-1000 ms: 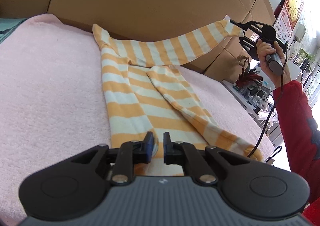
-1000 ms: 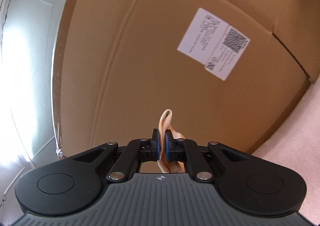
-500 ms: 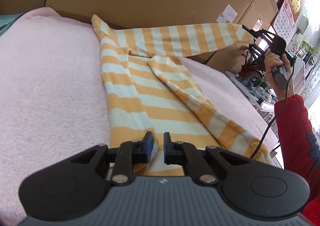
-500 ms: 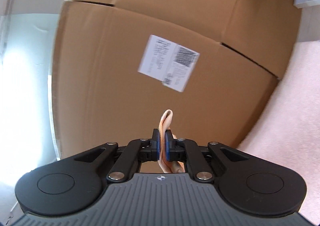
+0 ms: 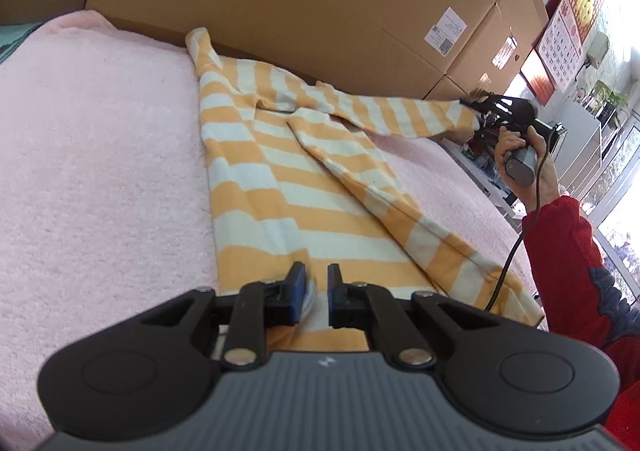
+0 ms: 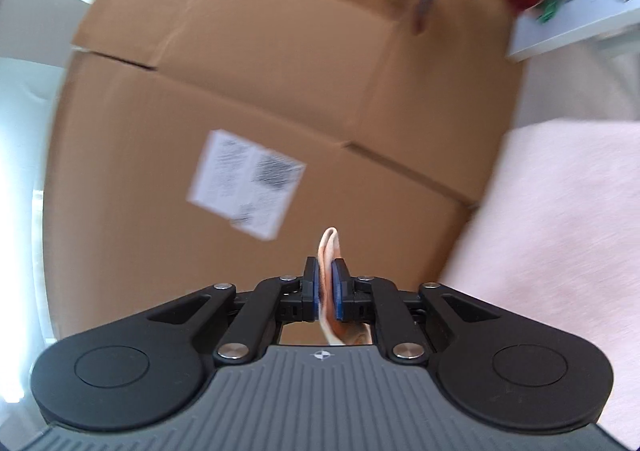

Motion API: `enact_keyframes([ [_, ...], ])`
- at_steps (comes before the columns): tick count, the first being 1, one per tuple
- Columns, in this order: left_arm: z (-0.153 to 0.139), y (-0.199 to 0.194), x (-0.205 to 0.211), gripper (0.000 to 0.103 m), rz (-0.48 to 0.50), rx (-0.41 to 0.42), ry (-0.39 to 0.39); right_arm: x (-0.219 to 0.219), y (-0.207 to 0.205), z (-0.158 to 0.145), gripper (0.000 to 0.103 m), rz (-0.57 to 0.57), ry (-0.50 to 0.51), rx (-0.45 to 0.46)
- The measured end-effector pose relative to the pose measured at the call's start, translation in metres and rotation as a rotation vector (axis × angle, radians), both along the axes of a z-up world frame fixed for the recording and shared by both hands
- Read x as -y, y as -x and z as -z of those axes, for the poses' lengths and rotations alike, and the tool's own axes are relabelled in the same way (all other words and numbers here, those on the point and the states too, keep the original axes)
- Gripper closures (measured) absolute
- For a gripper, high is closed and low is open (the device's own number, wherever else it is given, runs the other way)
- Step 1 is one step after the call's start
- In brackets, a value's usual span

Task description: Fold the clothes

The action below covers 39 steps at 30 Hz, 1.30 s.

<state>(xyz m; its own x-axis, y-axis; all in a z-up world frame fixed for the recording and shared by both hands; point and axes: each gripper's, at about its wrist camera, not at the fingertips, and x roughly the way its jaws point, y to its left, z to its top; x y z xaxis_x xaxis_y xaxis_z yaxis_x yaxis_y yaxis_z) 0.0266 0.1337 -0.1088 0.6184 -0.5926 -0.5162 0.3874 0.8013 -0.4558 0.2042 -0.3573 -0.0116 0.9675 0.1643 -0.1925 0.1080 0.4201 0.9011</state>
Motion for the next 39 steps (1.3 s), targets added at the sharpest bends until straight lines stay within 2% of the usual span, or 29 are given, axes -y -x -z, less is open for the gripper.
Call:
enact_keyframes([
  [1, -0.001, 0.000, 0.000, 0.094, 0.003, 0.002, -0.002, 0.002, 0.000, 0.005, 0.067, 0.017, 0.022, -0.073],
  [2, -0.001, 0.001, 0.000, 0.076, 0.007, 0.005, -0.005, 0.003, 0.005, 0.011, 0.056, 0.005, 0.024, -0.121],
  [3, -0.002, 0.001, 0.000, 0.070, 0.010, 0.007, -0.007, 0.005, 0.010, 0.018, 0.057, -0.017, 0.020, -0.158],
  [4, -0.003, 0.002, 0.001, 0.067, 0.014, 0.009, -0.009, 0.004, 0.021, 0.026, 0.057, -0.062, 0.019, -0.146],
  [9, -0.004, 0.004, 0.013, 0.063, 0.055, 0.048, -0.076, -0.019, 0.094, 0.055, 0.058, -0.332, 0.154, 0.017],
  [12, -0.004, 0.003, 0.017, 0.053, 0.068, 0.057, -0.079, -0.040, 0.134, 0.069, 0.058, -0.596, 0.127, 0.047],
  [15, -0.006, 0.004, 0.019, 0.052, 0.065, 0.060, -0.087, -0.070, 0.167, 0.088, 0.058, -0.813, 0.068, 0.031],
  [17, -0.007, 0.006, 0.020, 0.052, 0.057, 0.067, -0.093, -0.089, 0.182, 0.098, 0.059, -0.906, 0.056, 0.022],
  [20, -0.009, 0.015, 0.018, 0.043, 0.039, 0.083, -0.078, -0.114, 0.198, 0.107, 0.059, -1.032, 0.029, 0.027],
  [23, -0.010, 0.027, 0.017, 0.041, 0.025, 0.104, -0.070, -0.136, 0.209, 0.107, 0.059, -1.135, 0.013, 0.046],
  [26, -0.010, 0.038, 0.015, 0.034, 0.007, 0.128, -0.077, -0.157, 0.218, 0.103, 0.058, -1.221, 0.060, 0.073],
  [28, -0.010, 0.045, 0.012, 0.034, -0.006, 0.139, -0.078, -0.167, 0.222, 0.099, 0.058, -1.254, 0.101, 0.089],
  [30, -0.011, 0.051, 0.009, 0.033, -0.012, 0.150, -0.066, -0.159, 0.224, 0.093, 0.059, -1.183, 0.130, 0.134],
  [33, -0.010, 0.057, 0.010, 0.032, -0.005, 0.176, -0.058, -0.132, 0.219, 0.087, 0.060, -1.036, 0.085, 0.191],
  [36, -0.004, 0.057, 0.015, 0.032, -0.002, 0.163, -0.065, -0.115, 0.212, 0.091, 0.060, -0.918, 0.001, 0.242],
  [38, 0.001, 0.059, 0.017, 0.032, -0.002, 0.156, -0.062, -0.110, 0.209, 0.100, 0.059, -0.823, -0.076, 0.230],
  [39, 0.001, 0.061, 0.018, 0.031, 0.003, 0.156, -0.056, -0.109, 0.206, 0.106, 0.059, -0.782, -0.096, 0.185],
])
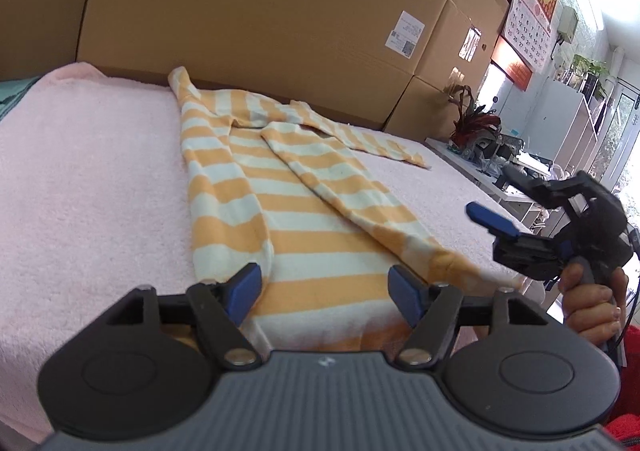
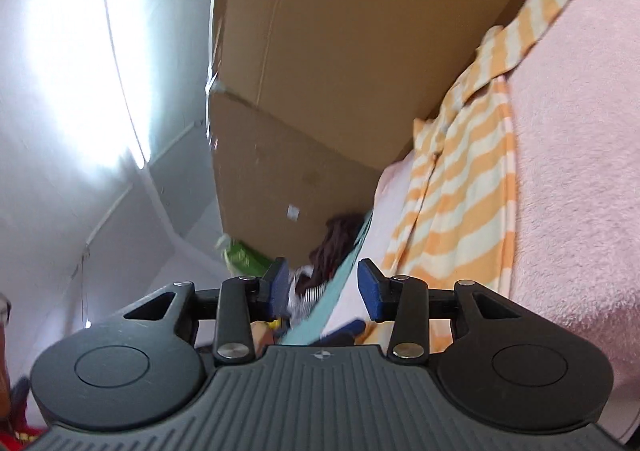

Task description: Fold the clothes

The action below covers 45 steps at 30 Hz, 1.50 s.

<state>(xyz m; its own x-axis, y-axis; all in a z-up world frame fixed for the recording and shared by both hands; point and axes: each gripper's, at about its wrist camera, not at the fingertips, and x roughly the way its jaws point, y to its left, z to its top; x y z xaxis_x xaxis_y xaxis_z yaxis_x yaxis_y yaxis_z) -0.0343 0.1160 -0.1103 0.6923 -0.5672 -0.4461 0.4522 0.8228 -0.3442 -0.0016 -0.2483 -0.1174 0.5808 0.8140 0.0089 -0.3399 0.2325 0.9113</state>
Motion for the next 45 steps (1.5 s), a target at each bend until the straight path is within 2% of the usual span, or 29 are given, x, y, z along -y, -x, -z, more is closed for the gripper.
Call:
enact_keyframes([
  [4, 0.000, 0.011, 0.001, 0.029, 0.056, -0.020, 0.041, -0.023, 0.002, 0.007, 0.060, -0.139, 0.118, -0.039],
  [7, 0.000, 0.028, 0.000, 0.028, 0.101, -0.012, 0.025, -0.043, 0.007, 0.011, 0.058, -0.249, 0.233, -0.049],
  [8, -0.002, 0.034, -0.002, 0.028, 0.099, 0.003, 0.008, -0.050, 0.010, 0.010, 0.058, -0.252, 0.295, -0.041],
  [11, -0.011, 0.052, -0.016, 0.027, 0.050, 0.081, -0.052, -0.057, 0.014, -0.003, 0.060, -0.207, 0.380, 0.051],
  [14, -0.020, 0.060, -0.036, 0.009, -0.034, 0.182, -0.097, -0.071, 0.006, -0.019, 0.060, -0.202, 0.390, 0.113],
  [16, -0.014, 0.053, -0.042, 0.009, -0.062, 0.198, -0.128, -0.088, -0.010, -0.023, 0.060, -0.212, 0.395, 0.086],
  [17, -0.007, 0.046, -0.042, 0.011, -0.064, 0.176, -0.131, -0.095, -0.019, -0.022, 0.060, -0.218, 0.389, 0.058],
  [18, -0.002, 0.042, -0.043, 0.018, -0.064, 0.162, -0.128, -0.103, -0.028, -0.020, 0.060, -0.225, 0.379, 0.025],
  [22, 0.014, 0.034, -0.047, 0.034, -0.051, 0.149, -0.073, -0.120, -0.051, -0.019, 0.060, -0.229, 0.353, -0.051],
  [24, 0.014, 0.034, -0.059, 0.064, -0.044, 0.123, 0.042, -0.130, -0.059, -0.022, 0.058, -0.230, 0.362, -0.062],
  [27, 0.011, 0.040, -0.069, 0.075, -0.009, 0.083, 0.203, -0.141, -0.065, -0.025, 0.061, -0.229, 0.389, -0.078],
  [30, 0.006, 0.050, -0.059, 0.074, 0.065, 0.092, 0.237, -0.143, -0.067, -0.021, 0.061, -0.257, 0.348, -0.091],
  [31, 0.005, 0.051, -0.054, 0.074, 0.078, 0.094, 0.215, -0.142, -0.067, -0.019, 0.063, -0.259, 0.342, -0.095],
  [32, 0.004, 0.052, -0.050, 0.071, 0.091, 0.096, 0.193, -0.141, -0.065, -0.017, 0.069, -0.258, 0.346, -0.089],
  [35, 0.001, 0.056, -0.038, 0.066, 0.129, 0.101, 0.126, -0.137, -0.060, -0.016, 0.074, -0.255, 0.358, -0.067],
  [36, -0.002, 0.057, -0.039, 0.052, 0.117, 0.118, 0.094, -0.136, -0.058, -0.016, 0.074, -0.255, 0.359, -0.064],
  [38, -0.006, 0.053, -0.054, 0.037, 0.029, 0.161, 0.034, -0.136, -0.056, -0.018, 0.073, -0.259, 0.361, -0.060],
  [40, -0.003, 0.043, -0.070, 0.037, -0.034, 0.157, 0.026, -0.135, -0.056, -0.018, 0.072, -0.260, 0.342, -0.073],
  [42, 0.008, 0.028, -0.083, 0.039, -0.057, 0.111, 0.053, -0.132, -0.059, -0.015, 0.073, -0.261, 0.318, -0.092],
  [44, 0.019, 0.017, -0.085, 0.047, -0.070, 0.073, 0.039, -0.133, -0.059, -0.016, 0.073, -0.257, 0.328, -0.103],
  [45, 0.022, 0.017, -0.082, 0.050, -0.077, 0.087, 0.024, -0.134, -0.060, -0.018, 0.073, -0.254, 0.335, -0.108],
])
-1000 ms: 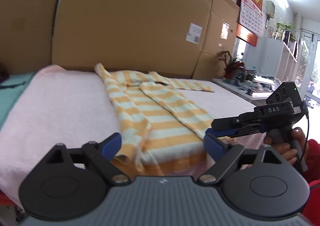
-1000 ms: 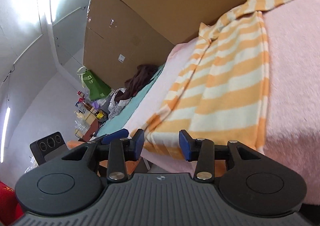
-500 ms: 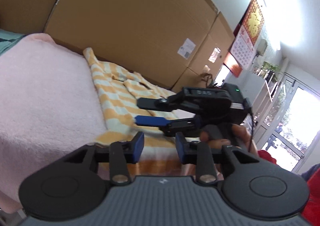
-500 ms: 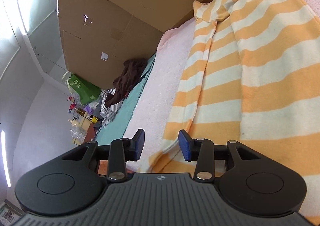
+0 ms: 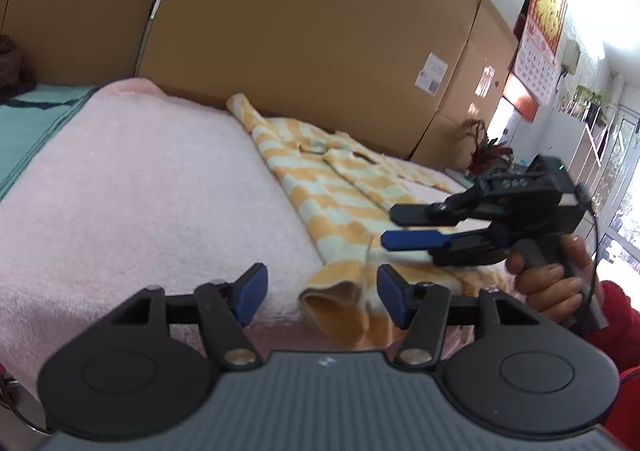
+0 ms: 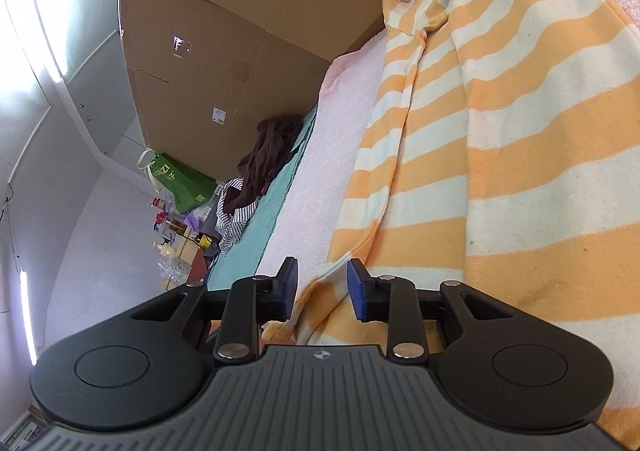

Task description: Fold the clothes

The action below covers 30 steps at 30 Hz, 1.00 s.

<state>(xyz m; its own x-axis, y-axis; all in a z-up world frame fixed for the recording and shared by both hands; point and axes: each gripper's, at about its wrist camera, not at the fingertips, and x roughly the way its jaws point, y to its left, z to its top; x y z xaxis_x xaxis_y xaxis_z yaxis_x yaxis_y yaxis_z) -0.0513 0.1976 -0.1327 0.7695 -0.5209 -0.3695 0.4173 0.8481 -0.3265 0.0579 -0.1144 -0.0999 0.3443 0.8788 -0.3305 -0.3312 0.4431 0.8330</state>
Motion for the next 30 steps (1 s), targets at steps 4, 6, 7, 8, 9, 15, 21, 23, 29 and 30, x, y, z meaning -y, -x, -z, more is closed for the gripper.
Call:
enact_keyframes([
  [4, 0.002, 0.006, 0.008, 0.070, 0.007, 0.035, 0.023, -0.005, 0.008, -0.009, 0.073, 0.033, 0.097, 0.059],
  [6, 0.002, 0.007, 0.011, 0.091, 0.003, 0.036, 0.023, -0.005, 0.011, -0.012, 0.073, 0.045, 0.129, 0.085],
  [7, 0.002, 0.007, 0.012, 0.091, 0.002, 0.035, 0.027, -0.003, 0.010, -0.011, 0.073, 0.050, 0.129, 0.085],
  [8, 0.001, 0.007, 0.013, 0.093, 0.001, 0.033, 0.037, -0.002, 0.009, -0.010, 0.073, 0.055, 0.127, 0.084],
  [9, -0.001, 0.007, 0.013, 0.097, 0.003, 0.032, 0.049, 0.000, 0.009, -0.009, 0.073, 0.062, 0.125, 0.081],
  [15, -0.024, 0.019, 0.034, 0.096, 0.132, 0.064, 0.057, 0.011, 0.011, -0.006, 0.073, 0.099, 0.122, 0.092],
  [21, -0.004, 0.014, 0.064, 0.094, 0.244, -0.050, 0.025, 0.017, 0.014, -0.006, 0.073, 0.098, 0.107, 0.090],
  [23, 0.001, 0.018, 0.067, 0.093, 0.257, -0.071, -0.019, 0.017, 0.017, -0.006, 0.072, 0.080, 0.101, 0.099],
  [29, -0.005, 0.027, 0.050, 0.061, 0.189, -0.045, -0.079, 0.014, 0.027, -0.006, 0.069, 0.011, 0.092, 0.146],
  [30, -0.004, 0.024, 0.048, 0.057, 0.175, -0.043, -0.069, 0.012, 0.029, -0.006, 0.069, 0.007, 0.098, 0.159],
])
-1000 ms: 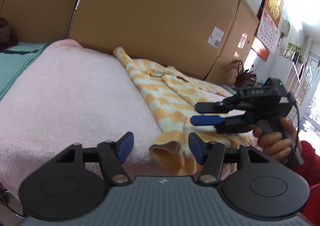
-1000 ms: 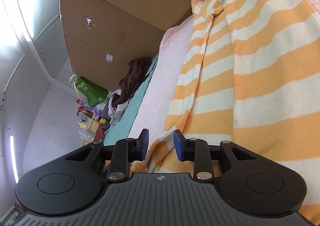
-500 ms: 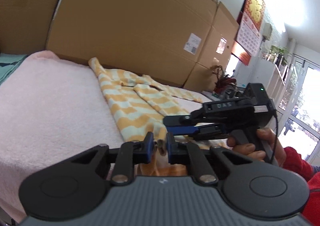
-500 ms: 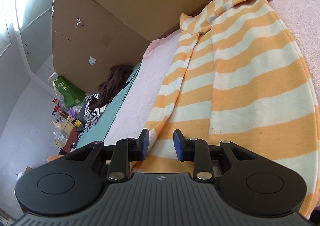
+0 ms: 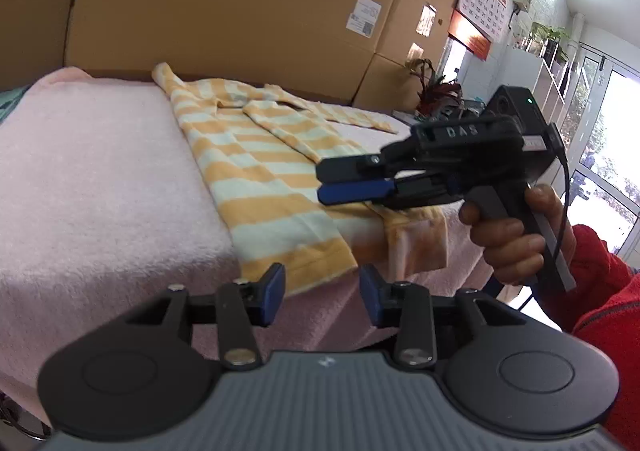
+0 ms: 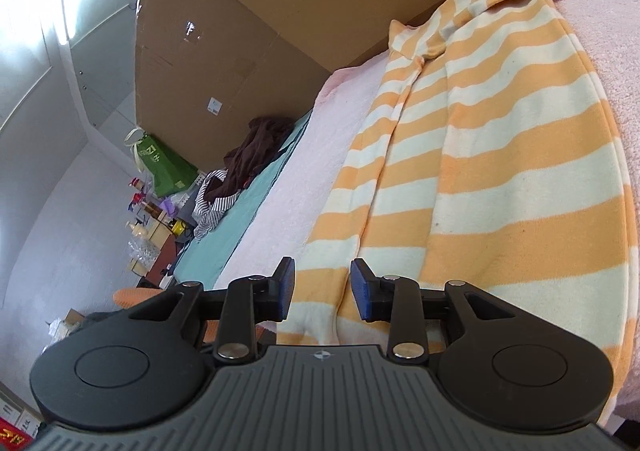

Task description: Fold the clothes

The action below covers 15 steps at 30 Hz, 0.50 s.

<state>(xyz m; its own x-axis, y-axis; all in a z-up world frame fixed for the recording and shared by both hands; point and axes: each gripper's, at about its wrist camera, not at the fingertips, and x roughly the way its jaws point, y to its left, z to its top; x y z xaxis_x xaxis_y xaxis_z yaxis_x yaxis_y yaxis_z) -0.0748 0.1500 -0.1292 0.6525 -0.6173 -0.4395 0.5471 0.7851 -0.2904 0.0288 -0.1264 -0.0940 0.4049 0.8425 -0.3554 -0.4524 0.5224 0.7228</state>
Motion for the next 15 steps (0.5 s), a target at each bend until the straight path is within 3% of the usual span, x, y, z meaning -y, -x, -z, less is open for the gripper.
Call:
enact_keyframes([
  [2, 0.006, -0.009, 0.000, 0.057, -0.018, -0.022, 0.007, -0.004, 0.004, -0.001, 0.069, -0.006, 0.025, 0.033],
  [5, 0.020, -0.018, 0.007, 0.071, -0.022, -0.073, -0.056, -0.012, 0.011, -0.002, 0.071, -0.006, 0.079, 0.091],
  [8, 0.019, -0.016, 0.004, 0.071, -0.017, -0.078, -0.062, -0.015, 0.014, 0.000, 0.076, 0.016, 0.092, 0.106],
  [15, -0.011, -0.013, -0.007, 0.053, -0.010, 0.014, 0.043, -0.021, 0.006, 0.001, 0.072, 0.043, 0.077, 0.069],
])
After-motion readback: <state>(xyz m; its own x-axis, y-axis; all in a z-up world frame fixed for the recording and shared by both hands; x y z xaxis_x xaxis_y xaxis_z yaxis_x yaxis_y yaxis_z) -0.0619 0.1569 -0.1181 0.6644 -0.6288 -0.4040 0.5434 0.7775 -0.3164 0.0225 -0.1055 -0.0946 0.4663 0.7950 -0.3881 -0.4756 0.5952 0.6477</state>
